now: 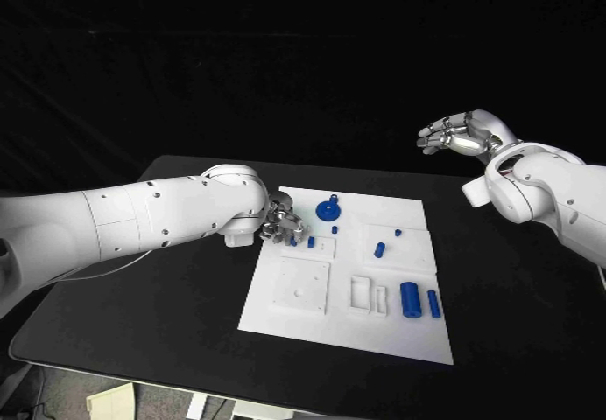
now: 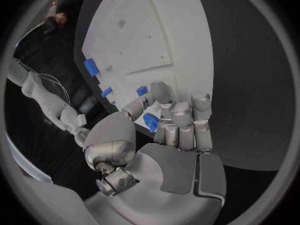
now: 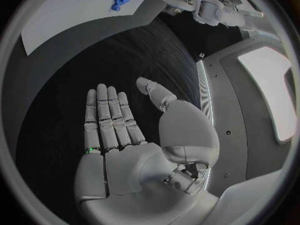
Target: Assemble the parts on the task board
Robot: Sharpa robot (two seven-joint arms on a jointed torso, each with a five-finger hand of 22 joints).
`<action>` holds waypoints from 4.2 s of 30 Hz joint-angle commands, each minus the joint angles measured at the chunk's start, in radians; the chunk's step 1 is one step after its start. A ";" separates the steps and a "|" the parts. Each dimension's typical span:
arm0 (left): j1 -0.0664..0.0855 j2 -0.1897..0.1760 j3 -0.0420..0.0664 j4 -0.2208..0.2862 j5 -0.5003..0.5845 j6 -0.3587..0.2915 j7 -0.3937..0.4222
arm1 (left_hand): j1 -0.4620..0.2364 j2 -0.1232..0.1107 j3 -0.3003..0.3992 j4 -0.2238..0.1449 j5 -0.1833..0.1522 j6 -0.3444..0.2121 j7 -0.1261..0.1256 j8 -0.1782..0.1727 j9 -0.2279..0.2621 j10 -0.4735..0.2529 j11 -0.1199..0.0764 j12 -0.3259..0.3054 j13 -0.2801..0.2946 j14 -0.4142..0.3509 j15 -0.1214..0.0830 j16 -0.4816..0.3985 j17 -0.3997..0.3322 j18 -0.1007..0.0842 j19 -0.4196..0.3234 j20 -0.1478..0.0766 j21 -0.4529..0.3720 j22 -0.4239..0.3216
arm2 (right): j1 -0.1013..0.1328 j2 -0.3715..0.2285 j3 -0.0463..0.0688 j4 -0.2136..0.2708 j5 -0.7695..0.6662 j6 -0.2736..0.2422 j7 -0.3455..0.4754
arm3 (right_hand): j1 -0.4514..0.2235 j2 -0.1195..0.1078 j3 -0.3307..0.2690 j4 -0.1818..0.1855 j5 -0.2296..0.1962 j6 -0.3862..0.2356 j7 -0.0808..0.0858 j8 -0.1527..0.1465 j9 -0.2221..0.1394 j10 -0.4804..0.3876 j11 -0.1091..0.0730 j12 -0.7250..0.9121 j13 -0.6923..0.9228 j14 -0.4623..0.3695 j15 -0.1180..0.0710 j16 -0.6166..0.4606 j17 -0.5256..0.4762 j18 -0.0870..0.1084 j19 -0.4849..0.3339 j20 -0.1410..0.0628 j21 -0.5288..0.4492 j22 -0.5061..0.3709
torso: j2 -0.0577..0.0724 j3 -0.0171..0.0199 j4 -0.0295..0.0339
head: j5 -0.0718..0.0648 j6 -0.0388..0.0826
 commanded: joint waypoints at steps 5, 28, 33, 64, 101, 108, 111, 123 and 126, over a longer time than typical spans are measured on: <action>-0.010 0.006 -0.005 0.011 0.006 0.036 0.012 | 0.004 0.000 -0.001 0.023 -0.010 0.152 -0.089 -0.006 0.007 -0.016 -0.013 0.014 -0.002 0.029 -0.046 0.010 -0.003 0.011 0.003 -0.099 0.008 0.014 | -0.002 0.003 0.000 0.000 -0.009 0.019 0.003 | 0.009 -0.002 -0.002 -0.002 0.008 -0.006 0.000 -0.002 -0.002 0.004 0.003 -0.005 -0.002 -0.002 0.008 -0.006 -0.002 0.006 -0.004 0.003 -0.006 -0.001 | -0.001 0.0008 0.0017 | -0.002 -0.004; -0.010 -0.019 -0.005 0.017 0.000 -0.026 -0.007 | -0.022 -0.181 -0.147 0.126 -0.309 0.146 -0.081 -0.069 0.050 -0.037 -0.003 0.023 -0.065 0.007 -0.037 0.009 -0.043 0.023 -0.020 -0.098 0.003 0.008 | -0.004 -0.002 0.000 -0.001 -0.009 0.016 0.001 | 0.005 -0.006 -0.008 -0.001 0.015 -0.010 0.002 -0.004 -0.004 0.003 0.006 -0.012 -0.002 -0.005 0.011 -0.008 -0.006 0.006 -0.009 0.005 -0.009 0.000 | -0.002 -0.0019 0.0012 | -0.007 -0.003; -0.010 -0.030 -0.003 0.022 0.000 -0.044 -0.008 | -0.017 -0.198 -0.146 0.144 -0.311 0.144 -0.080 -0.074 0.053 -0.034 -0.001 0.019 -0.077 0.007 -0.035 0.007 -0.047 0.024 -0.021 -0.098 0.002 0.007 | -0.005 -0.002 0.000 -0.002 -0.009 0.016 0.001 | 0.004 -0.007 -0.009 -0.002 0.015 -0.010 0.002 -0.004 -0.004 0.003 0.006 -0.013 -0.002 -0.005 0.011 -0.009 -0.006 0.006 -0.010 0.005 -0.009 0.000 | -0.002 -0.0019 0.0007 | -0.008 -0.002; -0.009 0.031 0.028 -0.051 0.079 -0.413 0.478 | 0.443 -0.207 -0.107 -0.021 -0.173 -0.121 0.066 -0.280 -0.191 -0.384 0.185 -0.276 -0.307 -0.276 0.158 -0.293 -0.216 -0.039 -0.296 0.054 -0.220 -0.048 | -0.007 0.002 0.000 -0.013 -0.006 0.018 0.003 | 0.014 -0.008 -0.008 -0.003 0.015 -0.010 0.002 -0.003 -0.005 0.005 0.006 -0.018 -0.001 -0.006 0.011 -0.009 -0.009 0.006 -0.012 0.005 -0.009 0.001 | -0.001 -0.0011 -0.0008 | -0.041 0.044; -0.090 0.152 0.011 -0.168 -0.275 -0.331 0.497 | 0.456 -0.230 -0.207 -0.012 -0.307 -0.149 0.078 -0.274 -0.300 -0.399 0.210 -0.417 -0.435 -0.231 0.170 -0.204 -0.178 0.012 -0.215 0.066 -0.184 -0.002 | -0.007 0.008 0.000 0.004 -0.008 0.029 -0.011 | 0.016 -0.011 -0.011 -0.002 0.015 -0.014 0.004 -0.006 -0.008 0.005 0.009 -0.025 -0.001 -0.007 0.012 -0.011 -0.012 0.006 -0.015 0.006 -0.010 0.001 | 0.011 -0.0004 -0.0097 | -0.068 0.066; -0.091 0.151 0.011 -0.174 -0.282 -0.320 0.489 | 0.460 -0.217 -0.203 -0.012 -0.306 -0.147 0.077 -0.270 -0.306 -0.387 0.208 -0.423 -0.441 -0.225 0.168 -0.196 -0.177 0.014 -0.209 0.065 -0.182 0.001 | -0.007 0.006 0.000 0.005 -0.009 0.029 -0.011 | 0.016 -0.012 -0.012 -0.002 0.015 -0.015 0.004 -0.006 -0.008 0.004 0.009 -0.025 -0.001 -0.008 0.012 -0.011 -0.012 0.006 -0.015 0.006 -0.010 0.001 | 0.010 -0.0002 -0.0079 | -0.069 0.064; -0.092 0.153 0.011 -0.178 -0.281 -0.322 0.492 | 0.458 -0.204 -0.199 -0.008 -0.302 -0.148 0.078 -0.270 -0.311 -0.383 0.207 -0.428 -0.445 -0.222 0.168 -0.193 -0.176 0.014 -0.207 0.065 -0.181 0.003 | -0.007 0.006 0.000 0.005 -0.009 0.029 -0.010 | 0.015 -0.012 -0.013 -0.002 0.015 -0.015 0.005 -0.006 -0.008 0.005 0.009 -0.026 -0.001 -0.008 0.012 -0.011 -0.013 0.006 -0.016 0.007 -0.011 0.001 | 0.010 0.0002 -0.0075 | -0.070 0.064; -0.095 0.160 0.012 -0.182 -0.279 -0.308 0.488 | 0.468 -0.166 -0.173 0.000 -0.307 -0.123 0.068 -0.248 -0.324 -0.328 0.189 -0.425 -0.450 -0.186 0.150 -0.160 -0.169 0.022 -0.175 0.053 -0.163 0.013 | -0.007 0.007 0.000 0.005 -0.009 0.031 -0.009 | 0.012 -0.011 -0.017 -0.001 0.008 -0.015 0.005 -0.006 -0.008 0.005 0.009 -0.028 -0.001 -0.008 0.013 -0.011 -0.014 0.006 -0.017 0.007 -0.011 0.002 | 0.011 0.0011 -0.0093 | -0.070 0.062; -0.096 0.161 0.012 -0.183 -0.280 -0.300 0.488 | 0.474 -0.162 -0.151 0.007 -0.307 -0.102 0.060 -0.236 -0.327 -0.299 0.178 -0.421 -0.449 -0.162 0.138 -0.143 -0.164 0.025 -0.154 0.044 -0.149 0.018 | -0.007 0.007 0.000 0.005 -0.009 0.031 -0.008 | 0.012 -0.011 -0.017 -0.001 0.007 -0.015 0.005 -0.005 -0.009 0.005 0.009 -0.028 -0.001 -0.008 0.013 -0.011 -0.014 0.006 -0.017 0.007 -0.011 0.002 | 0.011 0.0014 -0.0090 | -0.070 0.061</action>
